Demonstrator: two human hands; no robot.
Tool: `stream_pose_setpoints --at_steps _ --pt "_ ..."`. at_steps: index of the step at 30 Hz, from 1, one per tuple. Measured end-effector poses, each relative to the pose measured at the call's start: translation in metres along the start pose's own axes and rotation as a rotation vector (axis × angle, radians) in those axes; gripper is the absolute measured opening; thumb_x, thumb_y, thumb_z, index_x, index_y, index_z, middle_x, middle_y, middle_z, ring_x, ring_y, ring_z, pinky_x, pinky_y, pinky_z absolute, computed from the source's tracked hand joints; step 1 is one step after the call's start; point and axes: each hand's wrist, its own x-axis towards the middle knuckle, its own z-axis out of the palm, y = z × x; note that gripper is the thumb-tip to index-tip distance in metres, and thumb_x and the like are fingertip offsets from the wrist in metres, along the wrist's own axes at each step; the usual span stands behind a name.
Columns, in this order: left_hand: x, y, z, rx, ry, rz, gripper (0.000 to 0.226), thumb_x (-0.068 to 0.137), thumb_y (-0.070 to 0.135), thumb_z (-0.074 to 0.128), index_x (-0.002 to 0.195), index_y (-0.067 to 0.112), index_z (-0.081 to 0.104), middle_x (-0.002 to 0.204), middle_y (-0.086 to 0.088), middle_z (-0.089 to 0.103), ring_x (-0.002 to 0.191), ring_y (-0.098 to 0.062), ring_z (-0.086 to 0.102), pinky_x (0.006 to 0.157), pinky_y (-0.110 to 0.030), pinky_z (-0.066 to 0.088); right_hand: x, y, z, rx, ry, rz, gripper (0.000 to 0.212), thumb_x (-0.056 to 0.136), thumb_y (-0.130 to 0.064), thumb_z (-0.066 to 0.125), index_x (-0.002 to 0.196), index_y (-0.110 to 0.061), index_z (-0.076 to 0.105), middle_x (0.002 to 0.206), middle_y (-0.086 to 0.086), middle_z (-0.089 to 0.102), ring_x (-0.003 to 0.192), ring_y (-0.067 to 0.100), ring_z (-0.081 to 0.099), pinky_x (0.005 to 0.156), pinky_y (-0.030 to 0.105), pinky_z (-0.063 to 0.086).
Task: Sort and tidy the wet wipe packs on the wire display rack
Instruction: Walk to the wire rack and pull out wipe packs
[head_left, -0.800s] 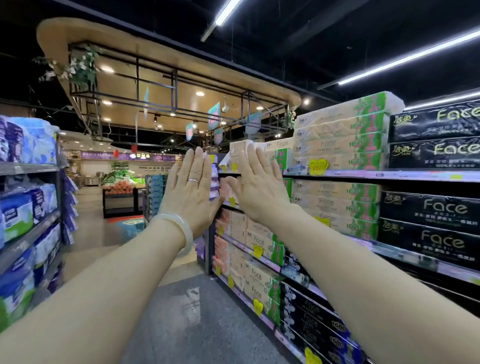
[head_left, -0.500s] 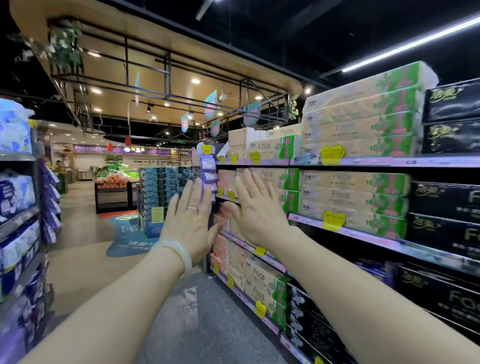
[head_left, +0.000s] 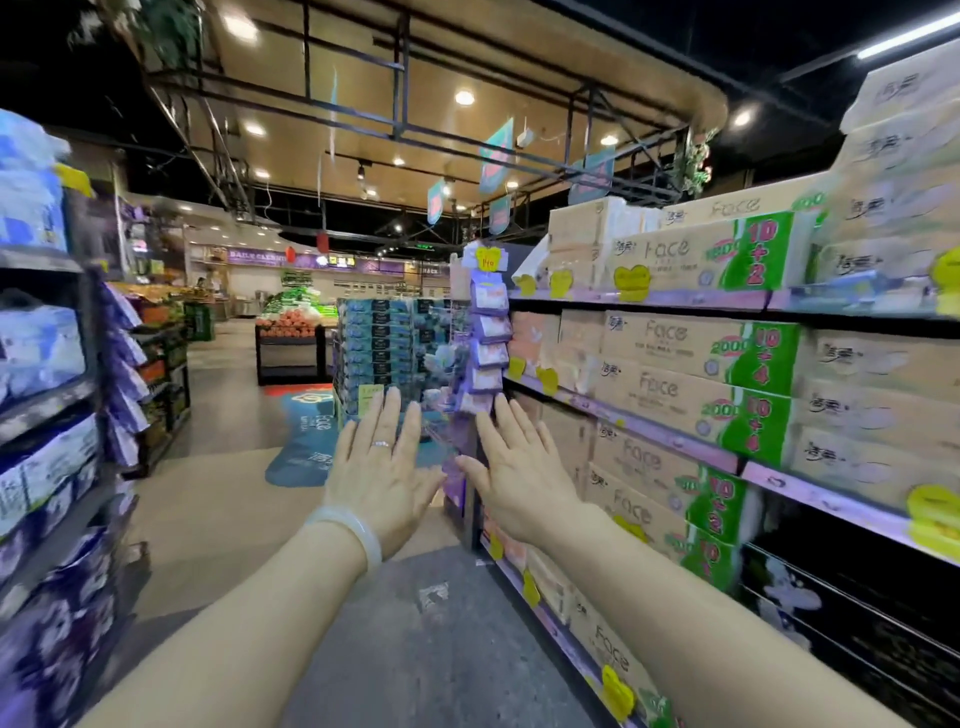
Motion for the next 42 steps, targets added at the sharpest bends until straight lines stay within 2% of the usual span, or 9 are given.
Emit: stream_pose_setpoints --at_steps 3,10,22,28,33,38,42 --pt "0.071 -0.05 0.065 0.036 -0.038 0.007 0.077 0.091 0.058 0.021 0.146 0.018 -0.014 0.156 -0.007 -0.021 0.144 -0.023 -0.018 0.117 -0.041 -0.002 0.088 0.006 0.069 0.015 0.002 -0.019 0.066 0.093 -0.053 0.021 0.147 -0.019 0.002 0.158 0.004 -0.011 0.145 0.018 -0.011 0.116 0.041 -0.003" --pt "0.267 -0.153 0.185 -0.006 -0.15 0.022 0.076 0.09 0.06 0.024 0.148 0.021 -0.006 0.155 -0.006 -0.024 0.143 -0.023 -0.021 0.117 -0.041 -0.001 0.303 0.034 0.183 0.033 -0.016 0.027 0.068 0.092 -0.054 0.024 0.147 -0.019 0.005 0.159 0.005 -0.006 0.146 0.019 -0.007 0.117 0.042 0.001" --pt "0.549 -0.249 0.45 -0.033 -0.294 0.088 0.074 0.091 0.056 0.026 0.148 0.02 -0.005 0.155 -0.007 -0.026 0.144 -0.023 -0.021 0.117 -0.041 -0.002 0.629 0.134 0.404 0.092 -0.097 0.142 0.069 0.091 -0.056 0.025 0.147 -0.019 0.008 0.158 0.009 -0.005 0.146 0.022 -0.007 0.117 0.041 0.0" --pt "0.713 -0.327 0.53 -0.041 -0.288 0.032 0.075 0.091 0.056 0.028 0.148 0.022 -0.006 0.154 -0.006 -0.027 0.143 -0.022 -0.022 0.117 -0.039 -0.001 0.824 0.148 0.474 0.138 -0.117 0.088 0.066 0.094 -0.051 0.025 0.147 -0.016 0.008 0.158 0.01 -0.007 0.145 0.024 -0.009 0.118 0.042 0.0" --pt "0.829 -0.392 0.61 -0.017 -0.271 0.024 0.077 0.091 0.054 0.033 0.148 0.021 -0.007 0.154 -0.007 -0.027 0.143 -0.024 -0.021 0.118 -0.038 0.0 0.951 0.151 0.556 0.204 -0.11 0.032 0.065 0.094 -0.051 0.027 0.147 -0.017 0.011 0.158 0.008 -0.007 0.145 0.022 -0.01 0.117 0.04 0.0" --pt "0.939 -0.444 0.72 -0.052 -0.331 0.074 0.078 0.091 0.055 0.033 0.148 0.022 -0.01 0.152 -0.007 -0.031 0.142 -0.024 -0.024 0.118 -0.04 -0.001 1.068 0.181 0.652 0.166 -0.168 0.107 0.066 0.094 -0.052 0.026 0.147 -0.016 0.01 0.158 0.011 -0.008 0.145 0.024 -0.011 0.118 0.042 0.0" --pt "1.051 -0.477 0.793 -0.115 -0.364 0.101 0.078 0.09 0.055 0.034 0.148 0.021 -0.008 0.154 -0.01 -0.026 0.144 -0.026 -0.018 0.119 -0.041 0.005 1.173 0.222 0.692 0.147 -0.138 0.225 0.064 0.094 -0.051 0.027 0.147 -0.018 0.012 0.158 0.01 -0.005 0.145 0.024 -0.01 0.118 0.042 0.002"
